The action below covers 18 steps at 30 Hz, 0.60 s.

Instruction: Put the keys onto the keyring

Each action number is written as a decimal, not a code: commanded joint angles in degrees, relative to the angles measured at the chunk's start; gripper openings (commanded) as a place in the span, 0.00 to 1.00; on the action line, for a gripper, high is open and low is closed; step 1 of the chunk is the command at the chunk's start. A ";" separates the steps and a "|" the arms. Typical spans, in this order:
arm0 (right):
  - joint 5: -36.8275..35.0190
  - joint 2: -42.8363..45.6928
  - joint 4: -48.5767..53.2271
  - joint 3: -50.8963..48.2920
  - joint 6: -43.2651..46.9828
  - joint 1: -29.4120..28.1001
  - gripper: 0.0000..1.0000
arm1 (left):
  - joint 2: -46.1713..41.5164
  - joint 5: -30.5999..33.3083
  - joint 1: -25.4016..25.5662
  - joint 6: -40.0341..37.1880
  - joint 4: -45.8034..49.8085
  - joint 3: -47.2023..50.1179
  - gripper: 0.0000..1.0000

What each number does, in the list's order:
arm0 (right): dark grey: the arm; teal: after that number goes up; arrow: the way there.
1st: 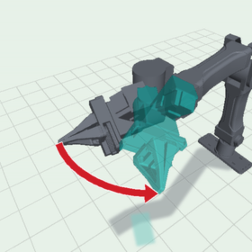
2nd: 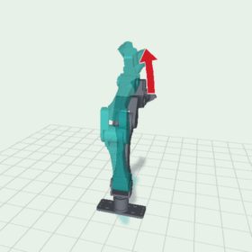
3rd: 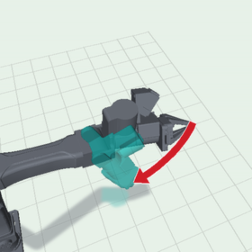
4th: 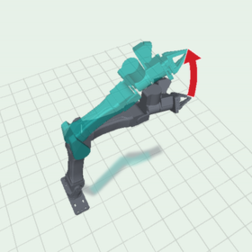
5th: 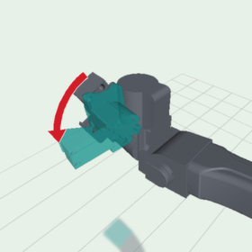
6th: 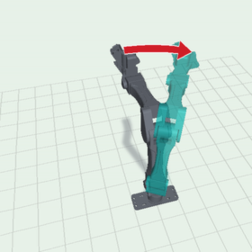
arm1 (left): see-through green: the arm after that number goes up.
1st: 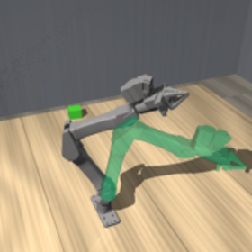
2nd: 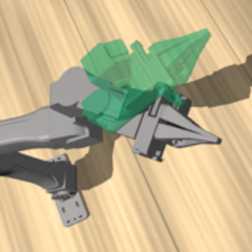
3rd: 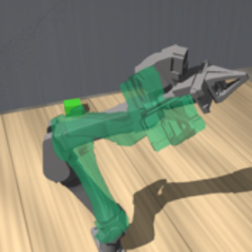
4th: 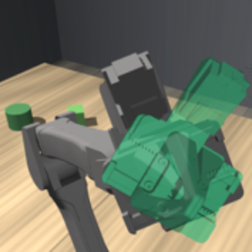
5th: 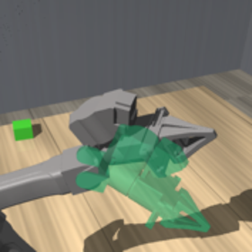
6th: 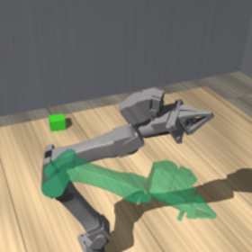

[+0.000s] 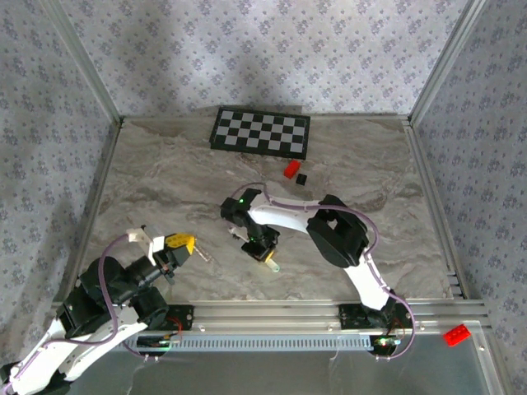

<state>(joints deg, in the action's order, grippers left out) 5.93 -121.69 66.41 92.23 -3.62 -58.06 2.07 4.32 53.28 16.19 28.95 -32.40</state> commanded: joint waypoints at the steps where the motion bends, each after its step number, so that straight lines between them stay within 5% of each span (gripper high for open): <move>1: 0.16 5.63 -3.93 -3.10 -1.09 -0.38 0.00 | 0.98 -0.66 0.34 0.45 -1.51 -0.97 0.00; 18: -3.79 34.60 -24.61 -23.13 -1.23 -1.51 0.00 | 14.94 -4.33 0.34 -0.67 -10.19 -2.37 0.00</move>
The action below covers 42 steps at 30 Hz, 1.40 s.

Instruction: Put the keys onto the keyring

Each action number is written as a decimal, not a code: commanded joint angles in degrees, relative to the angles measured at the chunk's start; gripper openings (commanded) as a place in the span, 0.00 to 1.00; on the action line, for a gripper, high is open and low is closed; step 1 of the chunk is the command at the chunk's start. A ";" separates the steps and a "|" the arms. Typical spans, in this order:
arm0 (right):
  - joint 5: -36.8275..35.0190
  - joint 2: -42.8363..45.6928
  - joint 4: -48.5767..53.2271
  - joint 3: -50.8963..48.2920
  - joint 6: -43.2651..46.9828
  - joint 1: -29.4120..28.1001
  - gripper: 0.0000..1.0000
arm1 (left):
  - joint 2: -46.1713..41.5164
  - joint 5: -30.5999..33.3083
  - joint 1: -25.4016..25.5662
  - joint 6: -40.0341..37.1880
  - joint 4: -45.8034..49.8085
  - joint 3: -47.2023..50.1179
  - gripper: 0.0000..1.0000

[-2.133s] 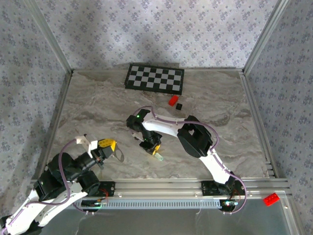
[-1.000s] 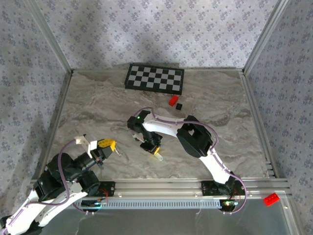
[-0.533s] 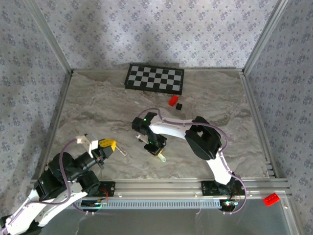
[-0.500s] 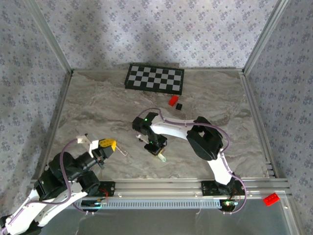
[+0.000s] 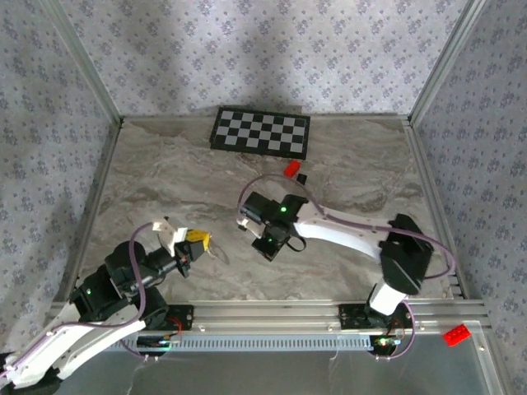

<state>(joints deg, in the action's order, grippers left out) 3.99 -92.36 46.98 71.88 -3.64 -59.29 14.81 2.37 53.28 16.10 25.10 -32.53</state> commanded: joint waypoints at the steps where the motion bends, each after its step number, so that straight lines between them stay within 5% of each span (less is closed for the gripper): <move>1: -2.18 7.21 -6.29 -4.02 -1.36 -0.32 0.00 | 3.28 -2.75 0.38 -0.69 -7.14 -2.48 0.00; 19: -5.82 37.53 -24.61 -23.58 -2.11 -0.48 0.00 | 16.62 -9.56 0.35 -5.31 -18.52 -4.05 0.00; 42: 15.90 51.84 -54.25 -36.76 0.59 -2.23 0.00 | 18.28 -24.81 0.37 -9.48 -25.43 -4.75 0.00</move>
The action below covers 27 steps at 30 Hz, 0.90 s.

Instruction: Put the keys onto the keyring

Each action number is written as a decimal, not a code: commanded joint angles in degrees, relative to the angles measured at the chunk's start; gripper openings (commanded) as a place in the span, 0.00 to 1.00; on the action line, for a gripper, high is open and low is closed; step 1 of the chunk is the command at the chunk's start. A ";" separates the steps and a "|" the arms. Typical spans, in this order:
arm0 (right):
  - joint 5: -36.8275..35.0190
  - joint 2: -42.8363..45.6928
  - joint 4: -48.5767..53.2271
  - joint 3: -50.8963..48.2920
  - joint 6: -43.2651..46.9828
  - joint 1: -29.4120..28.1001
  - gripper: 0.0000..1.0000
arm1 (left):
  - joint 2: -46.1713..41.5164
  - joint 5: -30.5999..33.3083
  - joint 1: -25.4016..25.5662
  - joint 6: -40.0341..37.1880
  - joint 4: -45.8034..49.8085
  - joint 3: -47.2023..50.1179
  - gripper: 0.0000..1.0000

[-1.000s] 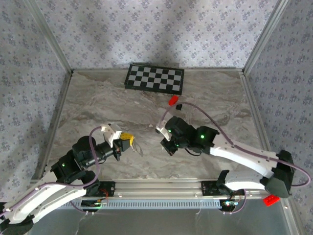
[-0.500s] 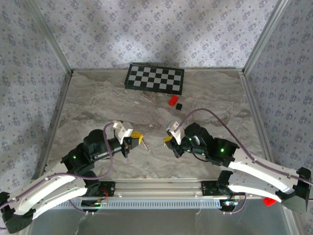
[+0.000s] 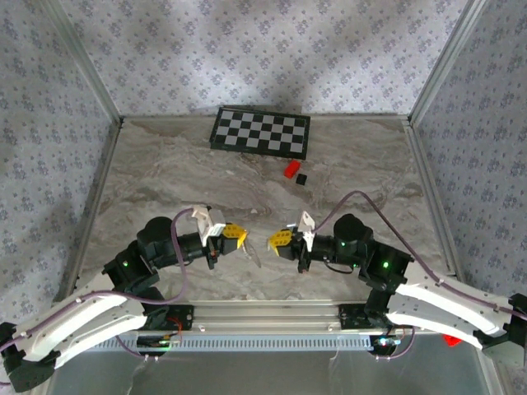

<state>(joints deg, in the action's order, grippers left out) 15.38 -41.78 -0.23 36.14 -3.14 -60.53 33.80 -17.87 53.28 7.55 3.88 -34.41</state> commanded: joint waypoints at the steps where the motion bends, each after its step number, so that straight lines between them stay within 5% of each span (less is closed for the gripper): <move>1: 4.68 1.41 -7.65 -1.07 0.27 -1.26 0.00 | -0.81 -5.20 0.34 -0.83 -4.23 -2.96 0.00; 27: -4.45 1.35 -13.50 -2.21 4.61 -6.00 0.00 | 1.78 -11.23 1.39 -0.95 -6.26 -4.15 0.00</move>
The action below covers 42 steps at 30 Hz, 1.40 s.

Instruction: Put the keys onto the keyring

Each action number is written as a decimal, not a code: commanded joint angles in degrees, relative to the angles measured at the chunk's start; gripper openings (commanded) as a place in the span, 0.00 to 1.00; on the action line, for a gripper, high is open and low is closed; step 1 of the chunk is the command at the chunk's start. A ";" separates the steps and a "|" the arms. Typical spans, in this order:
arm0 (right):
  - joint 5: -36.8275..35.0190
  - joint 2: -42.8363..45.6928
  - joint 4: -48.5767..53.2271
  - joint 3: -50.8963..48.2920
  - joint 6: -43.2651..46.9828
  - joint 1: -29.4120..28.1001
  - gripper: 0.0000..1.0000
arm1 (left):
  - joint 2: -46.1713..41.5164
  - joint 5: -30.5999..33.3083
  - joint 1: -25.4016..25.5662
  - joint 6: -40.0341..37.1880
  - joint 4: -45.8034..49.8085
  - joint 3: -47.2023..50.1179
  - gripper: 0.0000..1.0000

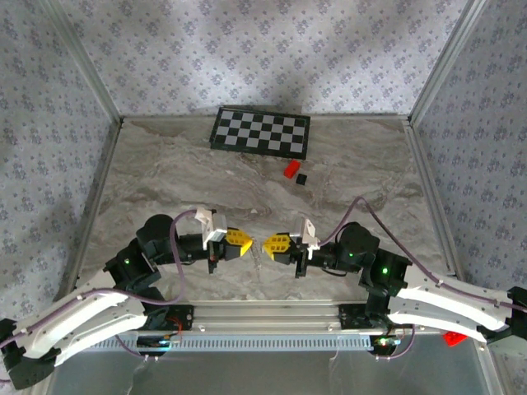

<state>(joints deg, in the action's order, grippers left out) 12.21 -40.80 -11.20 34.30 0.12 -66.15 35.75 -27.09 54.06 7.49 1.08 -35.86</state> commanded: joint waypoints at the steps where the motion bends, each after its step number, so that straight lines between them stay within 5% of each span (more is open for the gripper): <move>1: -1.43 0.28 -2.60 -0.35 1.37 -0.37 0.00 | -0.07 -2.11 0.66 -0.90 -3.41 -2.81 0.00; 42: 0.77 -1.89 -1.10 1.20 -1.38 -0.05 0.00 | 1.34 -2.02 1.79 -2.54 -2.61 -3.43 0.00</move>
<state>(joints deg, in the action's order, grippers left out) 11.18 -42.46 -11.97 34.00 0.25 -66.13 37.56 -28.95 55.31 6.02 0.19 -36.71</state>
